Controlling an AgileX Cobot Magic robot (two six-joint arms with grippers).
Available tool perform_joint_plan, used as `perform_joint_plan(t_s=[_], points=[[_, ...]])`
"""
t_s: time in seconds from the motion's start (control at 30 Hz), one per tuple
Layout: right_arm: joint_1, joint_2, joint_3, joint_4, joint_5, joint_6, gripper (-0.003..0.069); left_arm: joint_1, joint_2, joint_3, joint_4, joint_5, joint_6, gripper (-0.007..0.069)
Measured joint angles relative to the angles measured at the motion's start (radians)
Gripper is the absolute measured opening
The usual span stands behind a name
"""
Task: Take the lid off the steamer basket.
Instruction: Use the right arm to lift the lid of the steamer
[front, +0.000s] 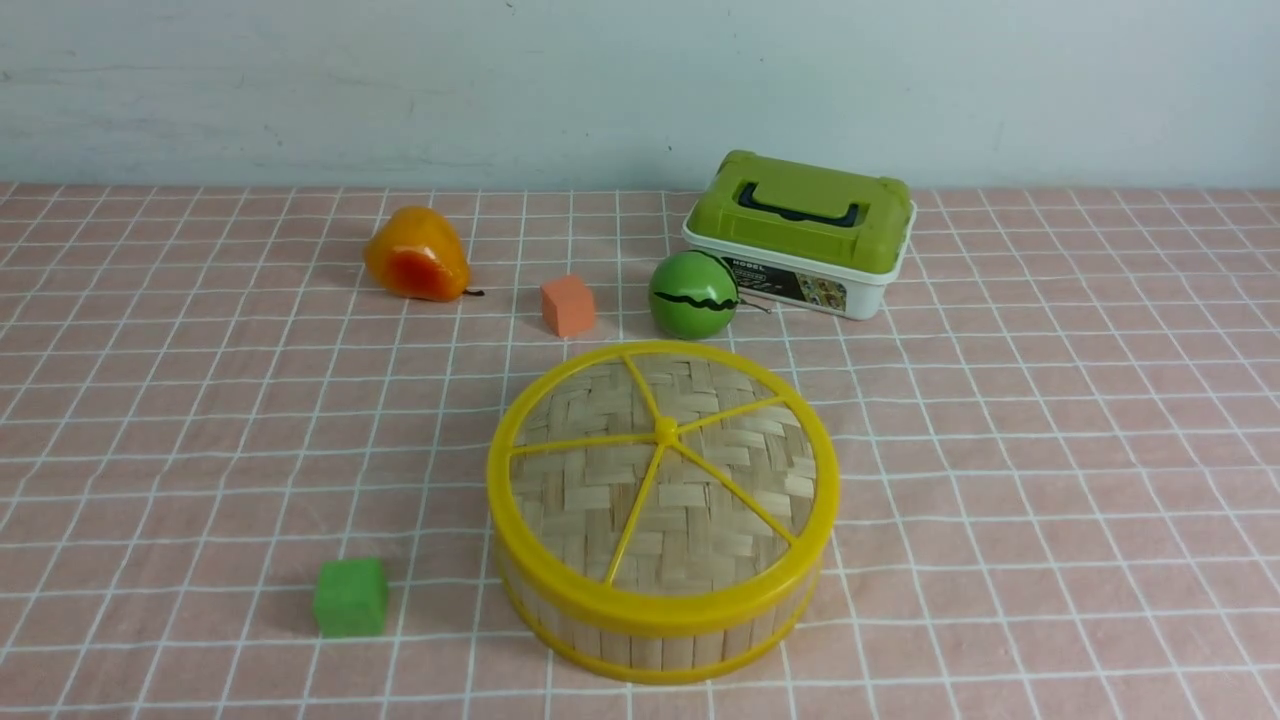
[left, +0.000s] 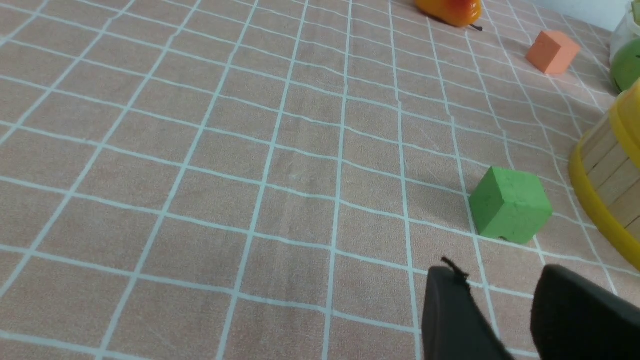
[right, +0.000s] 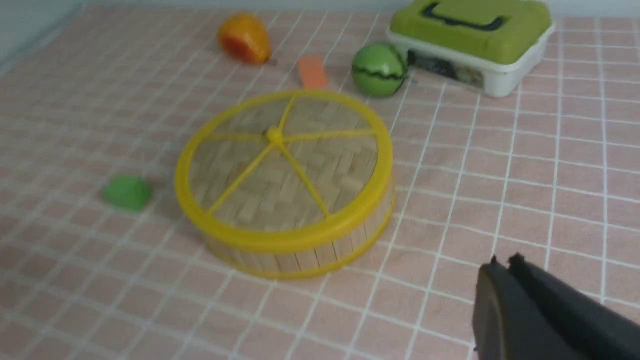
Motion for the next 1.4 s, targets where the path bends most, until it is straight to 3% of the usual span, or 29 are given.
perform_joint_plan(t_s=[0.03, 0.13, 0.3, 0.47, 0.6, 0.63, 0.73, 0.87, 1.1, 1.17, 1.2, 1.23, 1.4], points=[[0.000, 0.116, -0.100, -0.010, 0.104, -0.153, -0.0021, 0.000, 0.000, 0.000, 0.000, 0.000, 0.000, 0.0239], [0.000, 0.264, -0.211, -0.011, 0.252, -0.319, -0.0020, 0.000, 0.000, 0.000, 0.000, 0.000, 0.000, 0.0239], [0.034, 0.485, -0.377, -0.032, 0.320, -0.346, -0.0015, 0.000, 0.000, 0.000, 0.000, 0.000, 0.000, 0.0239], [0.189, 0.661, -0.536, -0.195, 0.330, -0.244, -0.0008, 0.000, 0.000, 0.000, 0.000, 0.000, 0.000, 0.0239], [0.328, 0.807, -0.656, -0.362, 0.333, -0.051, -0.0006, 0.000, 0.000, 0.000, 0.000, 0.000, 0.000, 0.0239], [0.341, 0.824, -0.669, -0.369, 0.333, -0.040, -0.0005, 0.000, 0.000, 0.000, 0.000, 0.000, 0.000, 0.0239], [0.432, 0.986, -0.785, -0.447, 0.332, 0.141, 0.0006, 0.000, 0.000, 0.000, 0.000, 0.000, 0.000, 0.0239], [0.485, 1.116, -0.887, -0.451, 0.331, 0.203, 0.0036, 0.000, 0.000, 0.000, 0.000, 0.000, 0.000, 0.0239], [0.559, 1.323, -1.014, -0.421, 0.301, 0.210, 0.0210, 0.000, 0.000, 0.000, 0.000, 0.000, 0.000, 0.0239], [0.571, 1.374, -1.052, -0.402, 0.251, 0.222, 0.0323, 0.000, 0.000, 0.000, 0.000, 0.000, 0.000, 0.0239], [0.571, 1.377, -1.052, -0.401, 0.251, 0.223, 0.0330, 0.000, 0.000, 0.000, 0.000, 0.000, 0.000, 0.0239], [0.575, 1.399, -1.067, -0.389, 0.204, 0.238, 0.0388, 0.000, 0.000, 0.000, 0.000, 0.000, 0.000, 0.0239], [0.578, 1.443, -1.076, -0.376, 0.124, 0.284, 0.0433, 0.000, 0.000, 0.000, 0.000, 0.000, 0.000, 0.0239]])
